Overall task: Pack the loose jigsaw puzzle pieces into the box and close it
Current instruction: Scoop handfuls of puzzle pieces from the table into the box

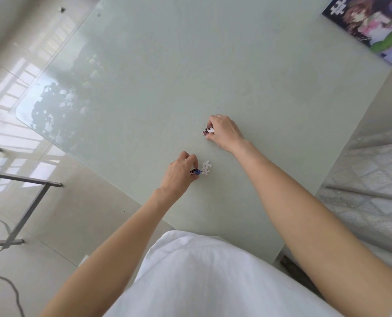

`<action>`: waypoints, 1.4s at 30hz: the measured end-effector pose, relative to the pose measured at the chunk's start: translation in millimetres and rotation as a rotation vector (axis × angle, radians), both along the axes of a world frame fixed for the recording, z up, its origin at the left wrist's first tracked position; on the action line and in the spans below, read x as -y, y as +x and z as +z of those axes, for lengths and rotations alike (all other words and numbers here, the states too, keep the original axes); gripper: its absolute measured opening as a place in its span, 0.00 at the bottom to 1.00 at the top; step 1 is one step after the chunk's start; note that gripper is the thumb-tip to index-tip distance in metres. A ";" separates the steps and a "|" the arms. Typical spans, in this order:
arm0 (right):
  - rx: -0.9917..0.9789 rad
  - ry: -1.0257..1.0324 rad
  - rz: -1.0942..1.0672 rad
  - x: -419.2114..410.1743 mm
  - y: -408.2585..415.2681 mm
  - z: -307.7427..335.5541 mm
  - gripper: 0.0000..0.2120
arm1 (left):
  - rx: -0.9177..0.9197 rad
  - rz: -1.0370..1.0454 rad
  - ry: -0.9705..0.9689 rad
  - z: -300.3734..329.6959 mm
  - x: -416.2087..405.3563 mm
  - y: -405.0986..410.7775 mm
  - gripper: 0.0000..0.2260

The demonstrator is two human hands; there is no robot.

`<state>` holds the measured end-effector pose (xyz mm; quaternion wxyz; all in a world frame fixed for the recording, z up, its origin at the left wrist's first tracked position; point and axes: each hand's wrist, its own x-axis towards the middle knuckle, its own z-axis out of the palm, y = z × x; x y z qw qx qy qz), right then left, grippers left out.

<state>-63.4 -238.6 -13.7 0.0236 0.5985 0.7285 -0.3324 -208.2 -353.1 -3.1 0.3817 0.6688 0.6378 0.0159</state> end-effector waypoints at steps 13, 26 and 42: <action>-0.299 0.033 -0.324 31.8 38.5 45.0 0.10 | 0.265 0.278 -0.014 31.0 -26.4 5.6 0.08; -0.308 0.332 -0.412 -40.5 220.3 250.9 0.10 | 0.526 -0.249 0.379 201.9 -231.5 176.6 0.07; 0.045 0.661 -0.453 -253.6 404.1 360.1 0.13 | 0.410 -0.431 0.844 326.5 -463.4 389.7 0.10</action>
